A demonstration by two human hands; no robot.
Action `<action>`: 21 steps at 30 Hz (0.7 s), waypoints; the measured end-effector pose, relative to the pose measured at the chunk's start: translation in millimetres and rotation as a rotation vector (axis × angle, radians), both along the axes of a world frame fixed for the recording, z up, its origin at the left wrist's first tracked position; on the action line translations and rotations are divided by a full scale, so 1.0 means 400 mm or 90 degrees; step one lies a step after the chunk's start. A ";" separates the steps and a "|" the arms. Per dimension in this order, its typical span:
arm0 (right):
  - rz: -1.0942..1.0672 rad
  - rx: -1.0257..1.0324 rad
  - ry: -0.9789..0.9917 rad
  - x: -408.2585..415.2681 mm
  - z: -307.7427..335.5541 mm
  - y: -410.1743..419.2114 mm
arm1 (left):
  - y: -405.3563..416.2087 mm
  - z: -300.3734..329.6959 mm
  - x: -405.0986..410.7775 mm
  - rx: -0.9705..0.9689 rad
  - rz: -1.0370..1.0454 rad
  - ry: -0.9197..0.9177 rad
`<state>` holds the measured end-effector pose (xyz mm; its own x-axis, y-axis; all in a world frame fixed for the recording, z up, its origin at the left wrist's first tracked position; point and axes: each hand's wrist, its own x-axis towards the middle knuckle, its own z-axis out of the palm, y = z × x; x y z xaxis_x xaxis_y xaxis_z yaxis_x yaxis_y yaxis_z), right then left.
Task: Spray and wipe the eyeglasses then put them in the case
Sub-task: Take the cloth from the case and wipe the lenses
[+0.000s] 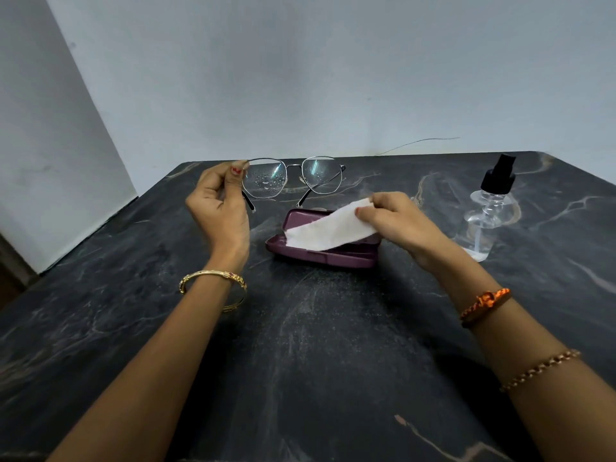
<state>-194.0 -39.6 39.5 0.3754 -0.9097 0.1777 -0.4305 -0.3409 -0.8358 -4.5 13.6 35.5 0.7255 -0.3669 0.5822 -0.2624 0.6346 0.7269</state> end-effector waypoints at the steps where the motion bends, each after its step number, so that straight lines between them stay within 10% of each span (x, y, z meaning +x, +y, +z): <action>1: 0.006 0.071 -0.090 0.002 0.004 0.001 | 0.000 0.001 -0.002 0.000 0.003 0.001; 8: -0.006 0.470 -0.614 0.004 0.023 0.000 | 0.002 -0.008 -0.014 0.000 0.032 0.025; 21: -0.012 0.476 -0.914 0.026 0.044 0.024 | 0.016 -0.012 -0.087 -0.024 0.016 -0.046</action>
<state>-183.4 -30.0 57.1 0.2869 -0.9519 -0.1075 0.8117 0.3012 -0.5004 -39.3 20.1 30.7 0.6896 -0.3266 0.6464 -0.3292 0.6536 0.6815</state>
